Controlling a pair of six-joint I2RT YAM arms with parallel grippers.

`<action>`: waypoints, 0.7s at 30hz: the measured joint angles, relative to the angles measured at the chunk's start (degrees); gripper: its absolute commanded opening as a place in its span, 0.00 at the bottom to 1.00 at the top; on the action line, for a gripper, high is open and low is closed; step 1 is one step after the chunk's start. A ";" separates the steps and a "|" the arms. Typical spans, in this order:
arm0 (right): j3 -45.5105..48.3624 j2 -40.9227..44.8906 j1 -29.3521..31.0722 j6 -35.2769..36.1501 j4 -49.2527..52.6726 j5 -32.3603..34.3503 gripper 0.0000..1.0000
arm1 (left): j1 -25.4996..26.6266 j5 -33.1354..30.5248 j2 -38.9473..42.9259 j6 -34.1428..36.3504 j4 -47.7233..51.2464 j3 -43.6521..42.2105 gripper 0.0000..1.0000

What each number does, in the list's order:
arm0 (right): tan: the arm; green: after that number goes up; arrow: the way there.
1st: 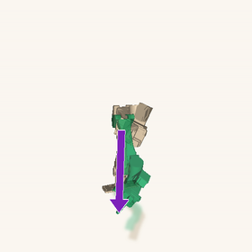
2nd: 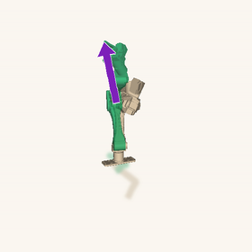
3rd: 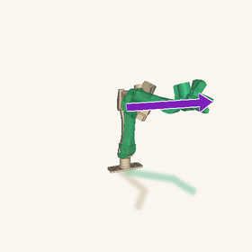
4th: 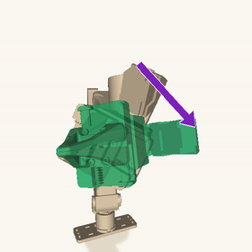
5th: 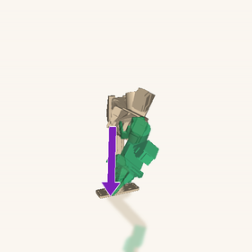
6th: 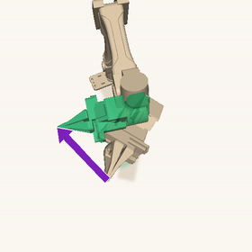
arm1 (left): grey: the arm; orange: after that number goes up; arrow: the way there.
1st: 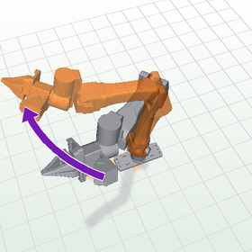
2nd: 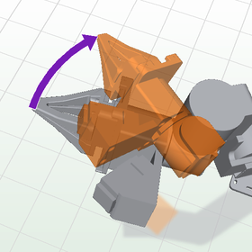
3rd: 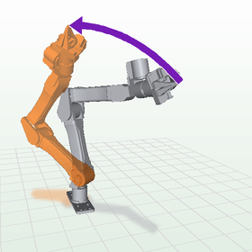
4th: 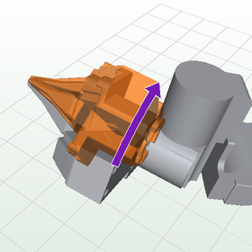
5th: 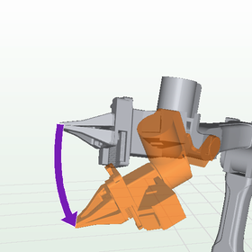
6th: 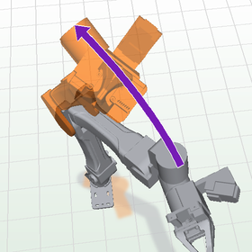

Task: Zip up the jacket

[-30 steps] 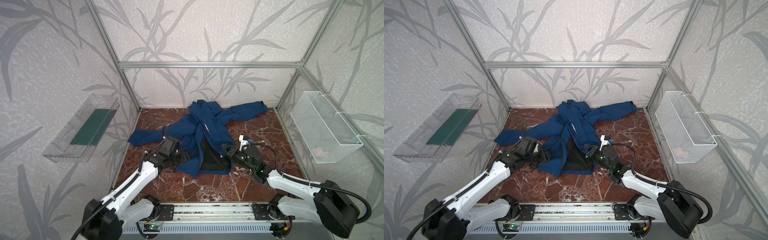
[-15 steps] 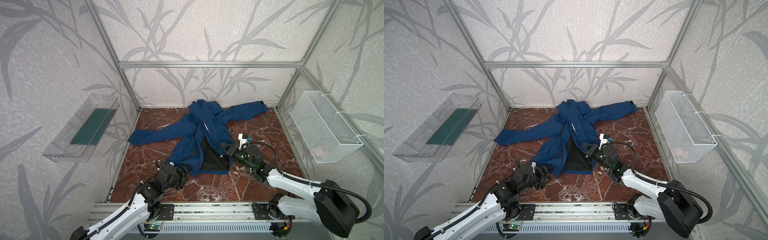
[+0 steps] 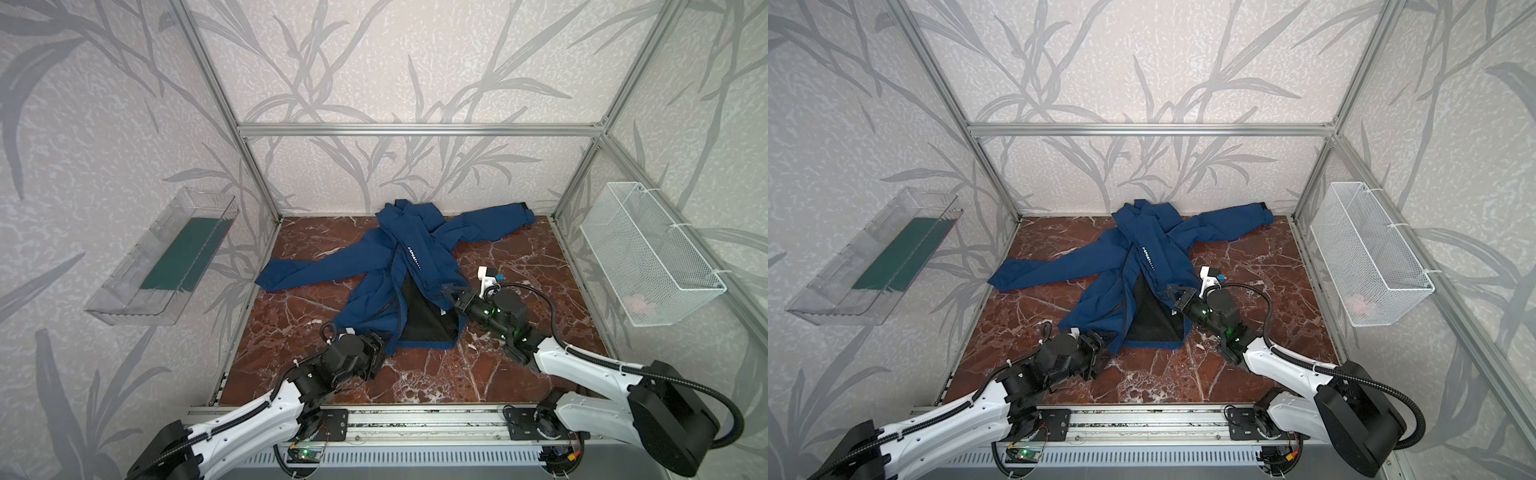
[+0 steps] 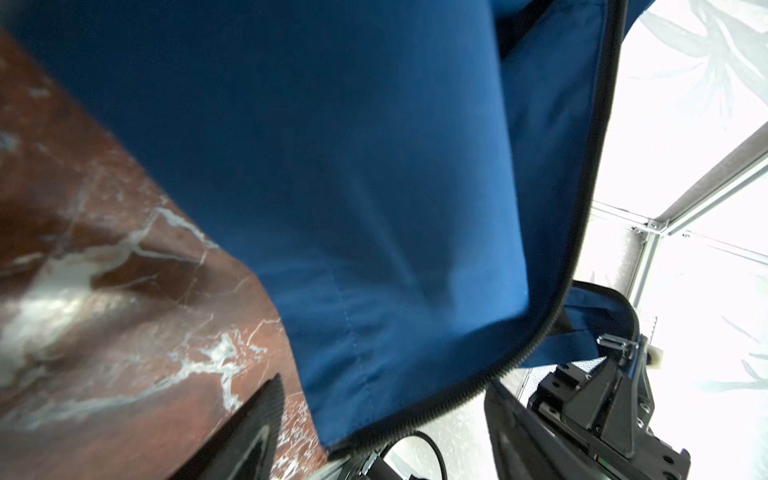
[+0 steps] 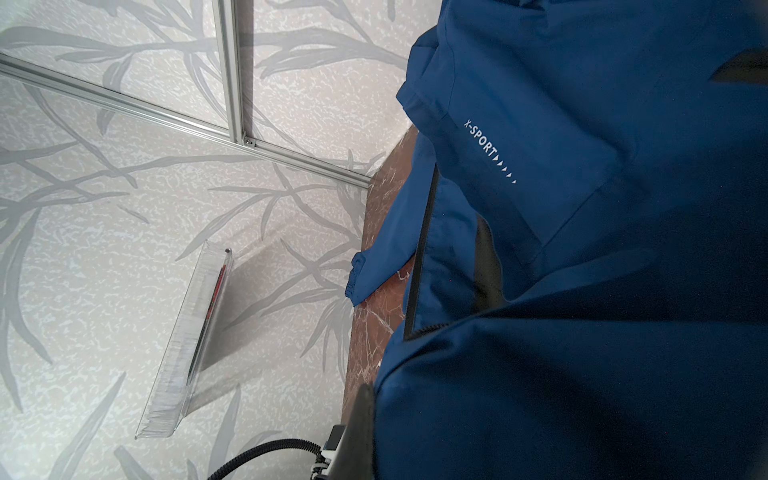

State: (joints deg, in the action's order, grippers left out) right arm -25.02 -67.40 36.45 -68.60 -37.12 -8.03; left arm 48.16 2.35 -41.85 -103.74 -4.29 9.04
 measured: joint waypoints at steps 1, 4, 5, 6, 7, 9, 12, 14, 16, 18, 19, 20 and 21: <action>0.00 0.07 -0.04 -0.04 0.00 0.00 0.01 | 0.85 -0.55 -0.63 -0.33 -1.03 -0.35 0.78; 0.00 0.13 -0.15 -0.17 0.00 -0.04 0.01 | 3.06 -2.10 -2.19 -1.73 -5.75 -2.64 0.78; 0.00 0.13 -0.15 -0.17 0.00 -0.04 0.01 | 3.61 -2.58 -2.75 -2.12 -7.06 -3.45 0.77; -0.02 0.13 -0.17 -0.22 0.00 -0.07 0.01 | 4.04 -2.95 -3.41 -2.56 -8.11 -4.11 0.76; 0.00 0.13 -0.20 -0.26 -0.02 -0.07 0.01 | 4.26 -3.23 -4.00 -3.04 -8.57 -4.42 0.74; -0.02 0.13 -0.26 -0.39 -0.04 -0.09 0.01 | 4.28 -3.89 -5.01 -3.91 -9.75 -4.44 0.68; -0.02 0.13 -0.31 -0.46 -0.17 -0.17 0.01 | 4.28 -4.96 -5.55 -4.39 -12.57 -4.44 0.58; -0.13 0.13 -0.31 -0.57 -0.17 -0.17 0.01 | 4.28 -5.92 -5.31 -4.13 -14.10 -4.44 0.55; -0.44 0.13 -0.33 -0.59 -0.22 -0.22 0.01 | 4.28 -6.99 -4.50 -3.82 -14.53 -4.39 0.51; -0.55 0.15 -0.39 -0.59 -0.33 -0.28 0.01 | 4.28 -7.72 -3.87 -3.45 -14.64 -4.26 0.47; -0.55 0.20 -0.42 -0.59 -0.31 -0.42 0.01 | 4.28 -8.13 -3.80 -3.32 -14.86 -4.13 0.45; -0.55 0.20 -0.42 -0.59 -0.31 -0.46 0.01 | 4.28 -8.37 -3.82 -3.13 -15.06 -4.00 0.42; -0.55 0.22 -0.42 -0.59 -0.31 -0.55 0.01 | 4.28 -8.59 -3.82 -2.91 -15.50 -3.91 0.39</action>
State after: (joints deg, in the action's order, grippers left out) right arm -25.56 -67.18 36.03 -69.19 -37.43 -8.58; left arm 52.45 -6.24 -45.67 -106.65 -19.79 5.13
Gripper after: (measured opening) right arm 0.063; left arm 0.434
